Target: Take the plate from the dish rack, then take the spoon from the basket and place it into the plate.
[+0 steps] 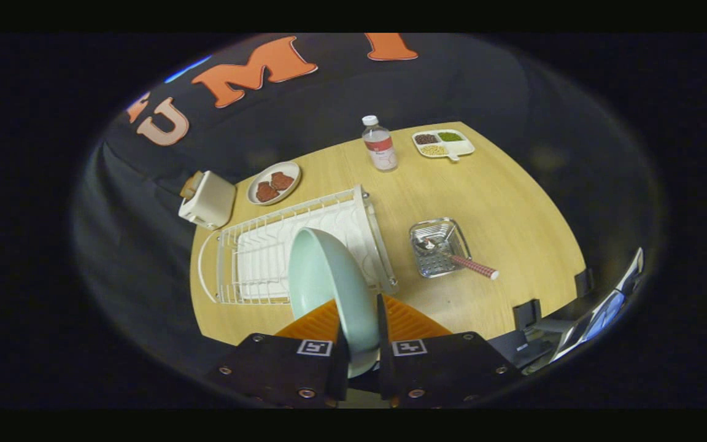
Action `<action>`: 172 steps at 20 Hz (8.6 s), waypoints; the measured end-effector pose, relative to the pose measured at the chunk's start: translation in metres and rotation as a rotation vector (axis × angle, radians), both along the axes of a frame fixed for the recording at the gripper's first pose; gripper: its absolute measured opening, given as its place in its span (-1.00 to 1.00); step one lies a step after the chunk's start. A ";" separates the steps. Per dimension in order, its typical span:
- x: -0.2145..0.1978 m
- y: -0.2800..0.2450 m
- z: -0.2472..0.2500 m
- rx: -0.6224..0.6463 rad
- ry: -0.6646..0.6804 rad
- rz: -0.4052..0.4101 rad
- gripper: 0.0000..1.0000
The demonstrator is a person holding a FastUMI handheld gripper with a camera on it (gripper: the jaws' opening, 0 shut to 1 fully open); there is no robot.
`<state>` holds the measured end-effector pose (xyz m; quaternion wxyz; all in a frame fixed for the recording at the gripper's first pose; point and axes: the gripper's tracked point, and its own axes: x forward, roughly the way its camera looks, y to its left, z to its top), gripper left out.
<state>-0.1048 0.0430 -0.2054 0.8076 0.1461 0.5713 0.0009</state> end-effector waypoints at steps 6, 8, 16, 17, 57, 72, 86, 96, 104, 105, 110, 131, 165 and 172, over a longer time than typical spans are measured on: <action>-0.067 -0.011 -0.048 0.123 0.058 -0.018 -0.57; -0.083 -0.010 -0.063 0.193 0.070 -0.056 -0.57; -0.102 -0.012 -0.125 0.263 0.092 -0.107 -0.57; -0.103 -0.010 -0.133 0.262 0.100 -0.107 -0.56; 0.034 -0.081 -0.088 -0.237 -0.495 -0.109 -0.57; 0.033 -0.089 0.011 -0.232 -0.590 -0.132 -0.74; -0.017 -0.023 0.022 -0.081 -0.525 0.041 -0.74; -0.020 0.067 -0.027 0.015 -0.484 0.238 -0.74; -0.020 0.083 -0.044 0.000 -0.493 0.300 -0.74; -0.026 0.078 -0.045 -0.003 -0.493 0.301 -0.74; -0.041 0.057 -0.061 0.012 -0.435 0.254 -0.69; 0.037 0.005 0.066 -0.112 -0.722 0.109 0.56; 0.077 -0.019 0.195 -0.287 -1.164 0.037 0.88; 0.082 -0.024 0.211 -0.289 -1.210 0.012 0.88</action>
